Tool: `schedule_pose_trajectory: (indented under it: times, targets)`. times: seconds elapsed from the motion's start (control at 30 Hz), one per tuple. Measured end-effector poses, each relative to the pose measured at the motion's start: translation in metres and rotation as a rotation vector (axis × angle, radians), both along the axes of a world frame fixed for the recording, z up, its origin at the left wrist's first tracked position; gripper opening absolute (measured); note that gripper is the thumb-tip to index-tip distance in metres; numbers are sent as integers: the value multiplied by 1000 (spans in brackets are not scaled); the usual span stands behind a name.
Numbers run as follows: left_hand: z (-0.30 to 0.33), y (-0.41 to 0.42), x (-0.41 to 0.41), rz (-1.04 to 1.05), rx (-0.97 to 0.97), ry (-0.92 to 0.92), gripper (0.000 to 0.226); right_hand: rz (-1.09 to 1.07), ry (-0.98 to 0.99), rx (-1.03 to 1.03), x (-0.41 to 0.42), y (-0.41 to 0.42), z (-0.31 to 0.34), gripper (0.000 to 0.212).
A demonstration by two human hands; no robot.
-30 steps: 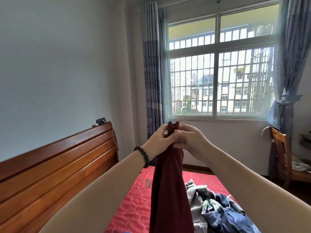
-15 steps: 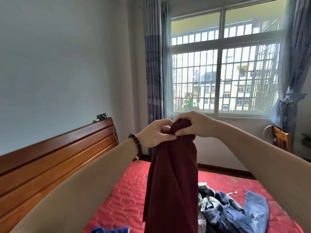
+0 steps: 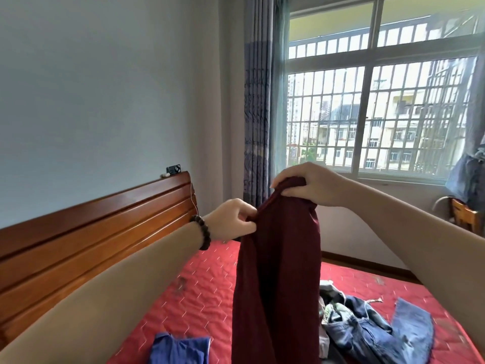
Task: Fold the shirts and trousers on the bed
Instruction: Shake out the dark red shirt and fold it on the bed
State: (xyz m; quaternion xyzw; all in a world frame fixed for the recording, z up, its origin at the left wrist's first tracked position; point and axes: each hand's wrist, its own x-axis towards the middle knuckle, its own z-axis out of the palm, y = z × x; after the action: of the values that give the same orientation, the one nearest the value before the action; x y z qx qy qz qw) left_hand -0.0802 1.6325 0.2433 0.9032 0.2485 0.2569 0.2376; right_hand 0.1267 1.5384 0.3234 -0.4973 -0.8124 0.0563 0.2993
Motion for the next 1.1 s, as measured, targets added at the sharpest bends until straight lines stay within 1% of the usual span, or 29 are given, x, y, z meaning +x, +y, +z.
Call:
schedule_pose_trajectory:
  times: [0.03,0.1,0.23,0.33,0.37,0.43,0.47,0.53,0.57,0.6,0.63,0.67,0.7,0.8,0.87,0.97,1.03,1.1]
  targets:
    - [2,3,-6,21,36,52,29,5,-6,-3,0,0,0,23]
    - [5,10,-19,61,86,139,32,-1,1,22,0,2,1,19]
    - [-6,8,-31,98,98,211,30,-8,56,75,-1,5,2,17]
    - [-12,13,-42,118,86,304,22,-34,50,71,1,7,1,17]
    - [-10,17,-49,151,93,265,22,-48,49,74,2,8,1,17]
    - [-11,26,-62,213,92,61,34,-80,61,107,5,11,2,15]
    - [-16,29,-68,216,89,30,36,-94,64,121,6,12,2,14]
    - [-29,26,-73,180,117,191,26,-113,40,110,7,13,0,13]
    - [-36,29,-77,195,120,220,18,-120,22,96,6,13,-2,13]
    - [-39,32,-82,225,111,154,8,-130,19,96,7,14,-3,13]
    - [-40,35,-88,257,100,56,9,-143,30,110,8,15,-3,13]
    - [-41,39,-94,270,100,-8,16,-160,44,126,9,16,-3,13]
    - [-43,40,-98,257,84,-9,17,-177,47,130,9,16,-4,14]
    - [-67,41,-104,206,11,120,10,-224,34,109,8,20,-9,23]
    - [-90,46,-108,219,-4,156,11,-291,44,119,7,24,-13,21]
    - [-122,62,-118,246,-30,157,10,-352,61,51,5,25,-25,9]
    - [-138,68,-124,258,-23,114,5,-387,89,13,4,22,-36,7]
    - [-146,71,-129,257,19,60,4,-440,114,29,5,19,-48,8]
